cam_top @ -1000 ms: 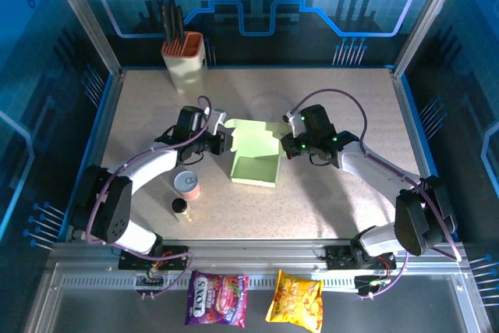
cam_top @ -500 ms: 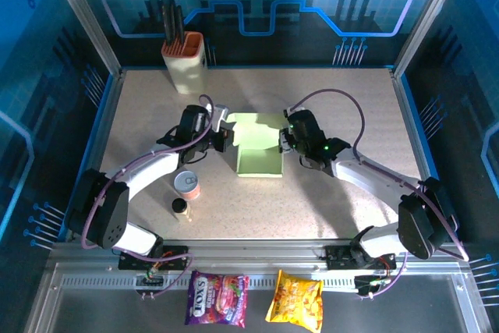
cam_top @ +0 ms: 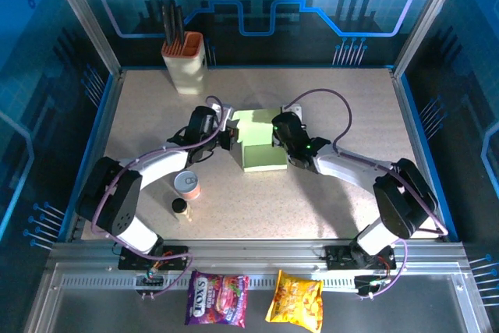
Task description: Fold the paper box
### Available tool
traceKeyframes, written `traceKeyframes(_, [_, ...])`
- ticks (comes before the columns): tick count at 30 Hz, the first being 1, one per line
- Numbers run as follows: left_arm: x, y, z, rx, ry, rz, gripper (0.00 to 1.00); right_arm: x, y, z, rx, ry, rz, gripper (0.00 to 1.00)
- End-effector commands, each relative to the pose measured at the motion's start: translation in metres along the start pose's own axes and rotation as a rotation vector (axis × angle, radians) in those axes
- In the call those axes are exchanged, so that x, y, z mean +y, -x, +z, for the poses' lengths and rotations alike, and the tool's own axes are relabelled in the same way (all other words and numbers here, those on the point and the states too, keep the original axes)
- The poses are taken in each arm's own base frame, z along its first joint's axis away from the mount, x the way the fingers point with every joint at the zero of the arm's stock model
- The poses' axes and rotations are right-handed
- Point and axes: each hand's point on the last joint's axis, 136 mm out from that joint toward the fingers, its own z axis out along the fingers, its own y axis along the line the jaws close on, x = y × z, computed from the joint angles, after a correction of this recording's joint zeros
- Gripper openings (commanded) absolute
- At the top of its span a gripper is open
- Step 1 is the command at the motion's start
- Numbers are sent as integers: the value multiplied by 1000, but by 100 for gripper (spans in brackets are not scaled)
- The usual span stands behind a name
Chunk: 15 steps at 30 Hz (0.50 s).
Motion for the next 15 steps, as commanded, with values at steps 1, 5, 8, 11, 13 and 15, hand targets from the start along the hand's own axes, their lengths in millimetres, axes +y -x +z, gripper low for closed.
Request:
traceKeyframes(1, [-16, 36, 4, -116, -43, 32, 4, 18, 23, -1, -93, 24, 49, 0])
traceKeyframes(5, [-17, 42, 13, -123, -50, 29, 5, 22, 19, 3, -93, 24, 45, 0])
traceKeyframes(8, [-19, 46, 16, -132, -62, 18, 6, 23, 17, 4, -93, 26, 44, 0])
traceKeyframes(11, [-22, 49, 15, -141, -60, 20, 8, 21, 16, 3, -102, 22, 44, 0])
traceKeyframes(13, [-24, 48, 15, -141, -62, 21, 13, 21, 16, 2, -108, 23, 43, 0])
traceKeyframes(15, [-25, 48, 15, -139, -62, 25, 16, 22, 16, 2, -114, 24, 38, 0])
